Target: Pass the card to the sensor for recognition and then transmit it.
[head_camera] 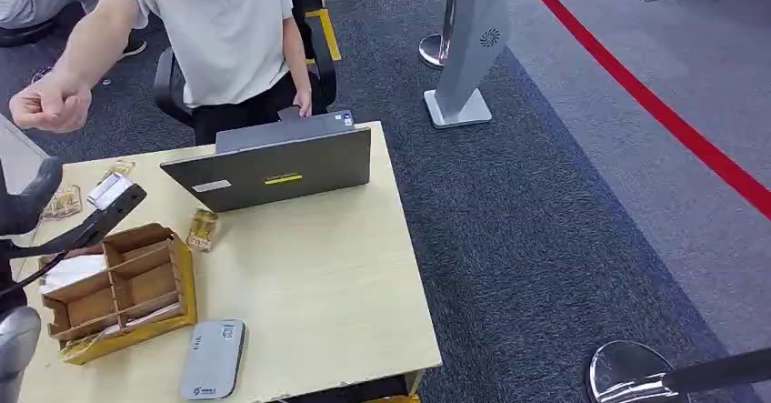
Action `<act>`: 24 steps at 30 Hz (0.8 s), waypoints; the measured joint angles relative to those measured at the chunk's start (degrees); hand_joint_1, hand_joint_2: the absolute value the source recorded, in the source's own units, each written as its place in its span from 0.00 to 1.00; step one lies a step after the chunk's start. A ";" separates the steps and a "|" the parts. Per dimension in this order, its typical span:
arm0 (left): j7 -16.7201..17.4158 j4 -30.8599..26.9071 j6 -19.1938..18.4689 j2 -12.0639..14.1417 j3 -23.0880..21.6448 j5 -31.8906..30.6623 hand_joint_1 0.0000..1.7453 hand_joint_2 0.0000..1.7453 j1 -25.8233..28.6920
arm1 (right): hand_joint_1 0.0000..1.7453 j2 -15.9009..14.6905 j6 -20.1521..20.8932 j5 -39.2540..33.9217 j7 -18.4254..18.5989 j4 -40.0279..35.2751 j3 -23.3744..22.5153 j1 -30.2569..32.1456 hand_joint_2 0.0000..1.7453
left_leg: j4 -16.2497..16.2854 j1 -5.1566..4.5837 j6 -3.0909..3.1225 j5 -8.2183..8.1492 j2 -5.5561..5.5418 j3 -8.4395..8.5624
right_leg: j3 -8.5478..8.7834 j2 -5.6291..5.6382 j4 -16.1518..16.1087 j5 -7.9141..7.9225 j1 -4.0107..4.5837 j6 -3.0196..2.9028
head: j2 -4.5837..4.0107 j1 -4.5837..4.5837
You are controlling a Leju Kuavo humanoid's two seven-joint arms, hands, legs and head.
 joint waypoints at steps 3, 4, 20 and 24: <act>-0.22 -2.34 0.15 0.28 0.66 0.68 0.00 1.00 1.17 | 0.00 0.02 0.02 0.00 0.13 -0.02 -0.22 0.02 1.00 | -0.01 0.00 0.00 0.00 -0.04 -0.01 | 0.02 -0.04 0.00 -0.02 0.00 -0.02 | 0.00 0.02; -0.37 -3.02 0.31 0.39 0.94 1.09 0.00 1.00 1.57 | 0.00 0.02 -0.02 0.02 0.20 -0.02 -0.24 0.03 1.00 | -0.02 0.00 0.00 0.00 -0.03 0.00 | 0.03 -0.04 0.01 -0.02 0.00 -0.02 | 0.00 0.00; -14.18 -19.32 18.62 -0.33 24.21 20.32 0.00 1.00 33.00 | 0.00 0.17 -8.16 -24.49 13.30 -5.82 9.21 5.99 1.00 | -0.09 -0.02 -0.12 -0.23 0.14 0.03 | -0.02 0.17 0.03 -0.32 -0.01 -0.09 | 0.00 -0.04; -33.44 -20.58 7.23 -11.40 43.95 36.05 0.00 1.00 37.19 | 0.00 0.17 -11.60 -31.82 18.27 -11.71 17.37 10.73 1.00 | -0.10 0.00 -0.11 -0.29 0.16 0.03 | -0.02 0.18 0.03 -0.38 0.00 -0.07 | 0.00 -0.04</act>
